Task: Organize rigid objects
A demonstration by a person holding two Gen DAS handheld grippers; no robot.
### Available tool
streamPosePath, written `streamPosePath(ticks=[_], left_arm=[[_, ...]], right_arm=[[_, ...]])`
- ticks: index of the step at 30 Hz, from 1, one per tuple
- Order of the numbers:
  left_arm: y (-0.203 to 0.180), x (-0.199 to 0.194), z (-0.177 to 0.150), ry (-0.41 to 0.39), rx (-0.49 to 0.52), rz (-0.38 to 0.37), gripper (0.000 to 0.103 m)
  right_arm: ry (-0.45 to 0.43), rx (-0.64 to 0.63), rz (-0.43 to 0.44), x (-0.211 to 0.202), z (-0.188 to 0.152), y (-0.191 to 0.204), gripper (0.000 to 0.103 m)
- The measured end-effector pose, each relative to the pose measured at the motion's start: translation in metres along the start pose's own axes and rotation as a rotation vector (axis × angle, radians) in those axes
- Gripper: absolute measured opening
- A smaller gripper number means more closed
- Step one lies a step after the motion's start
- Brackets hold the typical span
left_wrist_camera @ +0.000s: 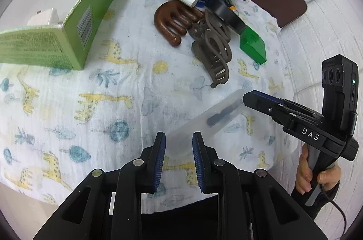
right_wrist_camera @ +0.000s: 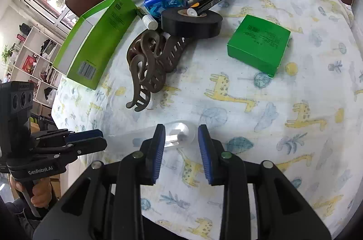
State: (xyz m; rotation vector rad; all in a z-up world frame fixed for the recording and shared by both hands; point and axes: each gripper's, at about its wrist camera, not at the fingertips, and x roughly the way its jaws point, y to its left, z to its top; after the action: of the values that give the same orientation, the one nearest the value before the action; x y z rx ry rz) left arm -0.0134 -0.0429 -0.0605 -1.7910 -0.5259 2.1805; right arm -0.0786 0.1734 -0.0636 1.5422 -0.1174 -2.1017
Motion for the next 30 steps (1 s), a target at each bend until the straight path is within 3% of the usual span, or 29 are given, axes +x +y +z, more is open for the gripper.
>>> streamPosePath(ticks=[8, 23, 30], left_arm=[[0.003, 0.001, -0.006, 0.026, -0.056, -0.012, 0.023], [-0.002, 0.0, 0.001, -0.004, -0.012, 0.058, 0.023], [-0.004, 0.004, 0.001, -0.01, 0.022, 0.074, 0.023]], right_arm=[[-0.001, -0.056, 0.001, -0.002, 0.002, 0.003, 0.031], [0.013, -0.081, -0.077, -0.008, -0.024, 0.014, 0.032], [0.029, -0.038, -0.029, -0.008, -0.033, 0.008, 0.031]])
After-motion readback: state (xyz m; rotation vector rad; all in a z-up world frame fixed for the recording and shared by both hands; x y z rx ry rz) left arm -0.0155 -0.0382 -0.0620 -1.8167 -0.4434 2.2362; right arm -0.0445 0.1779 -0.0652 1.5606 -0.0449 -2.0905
